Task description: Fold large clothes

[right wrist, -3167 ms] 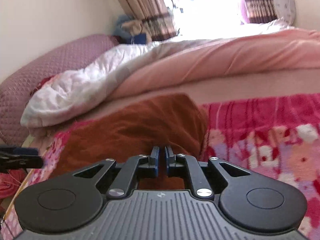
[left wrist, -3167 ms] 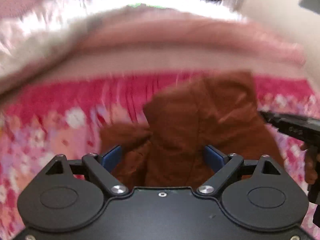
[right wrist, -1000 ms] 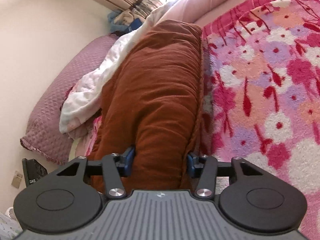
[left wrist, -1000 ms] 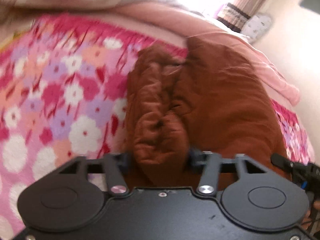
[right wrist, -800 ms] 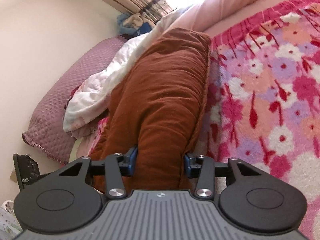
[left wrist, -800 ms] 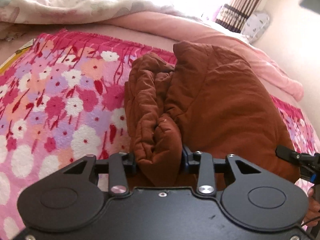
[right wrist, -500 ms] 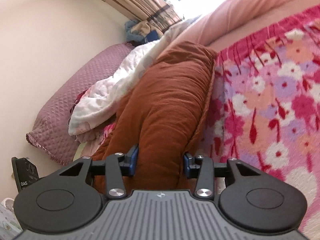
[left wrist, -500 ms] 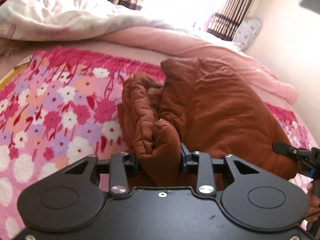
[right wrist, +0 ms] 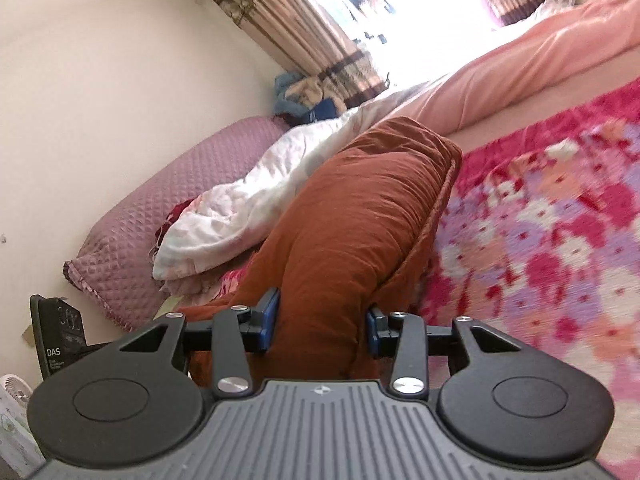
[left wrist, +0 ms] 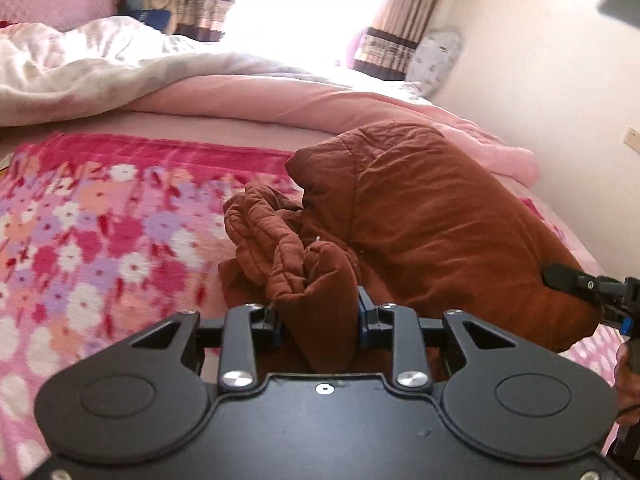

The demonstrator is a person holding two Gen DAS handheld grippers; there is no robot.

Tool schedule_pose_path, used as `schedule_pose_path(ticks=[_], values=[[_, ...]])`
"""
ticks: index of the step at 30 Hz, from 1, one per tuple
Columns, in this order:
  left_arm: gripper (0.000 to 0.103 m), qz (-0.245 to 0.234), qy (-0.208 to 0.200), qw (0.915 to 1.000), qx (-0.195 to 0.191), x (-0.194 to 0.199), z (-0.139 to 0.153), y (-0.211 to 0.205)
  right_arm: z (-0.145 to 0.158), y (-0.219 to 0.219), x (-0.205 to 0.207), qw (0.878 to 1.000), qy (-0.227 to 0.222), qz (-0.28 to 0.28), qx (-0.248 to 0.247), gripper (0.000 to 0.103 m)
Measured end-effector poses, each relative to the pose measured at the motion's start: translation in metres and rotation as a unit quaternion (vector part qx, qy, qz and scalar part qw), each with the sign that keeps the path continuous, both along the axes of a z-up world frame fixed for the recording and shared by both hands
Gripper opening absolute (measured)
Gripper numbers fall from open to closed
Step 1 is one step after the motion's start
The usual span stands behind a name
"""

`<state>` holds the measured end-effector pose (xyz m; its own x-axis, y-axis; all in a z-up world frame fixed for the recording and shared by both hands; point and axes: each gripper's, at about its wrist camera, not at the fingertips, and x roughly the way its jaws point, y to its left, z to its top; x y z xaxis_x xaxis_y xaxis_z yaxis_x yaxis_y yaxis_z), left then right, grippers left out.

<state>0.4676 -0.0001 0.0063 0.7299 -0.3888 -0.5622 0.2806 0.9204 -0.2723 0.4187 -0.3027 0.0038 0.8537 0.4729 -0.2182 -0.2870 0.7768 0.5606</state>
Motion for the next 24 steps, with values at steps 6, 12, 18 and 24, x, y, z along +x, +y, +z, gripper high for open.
schedule_pose_path(ticks=[6,12,18,24], values=[[0.029,-0.036,0.004,0.9993,0.005,-0.026,-0.008,-0.037,-0.011,-0.037,-0.039,1.0,0.003,-0.021,0.007,0.047],[0.029,-0.056,0.001,0.998,0.029,-0.056,-0.022,-0.068,-0.035,-0.067,-0.071,0.999,0.01,-0.028,0.02,0.047],[0.033,-0.042,0.055,0.9971,0.031,-0.057,-0.067,-0.072,-0.072,-0.089,-0.073,0.997,0.055,-0.017,0.05,0.05],[0.047,-0.034,0.061,0.9975,0.013,-0.053,-0.086,-0.065,-0.107,-0.1,-0.066,0.994,0.082,-0.002,0.072,0.056]])
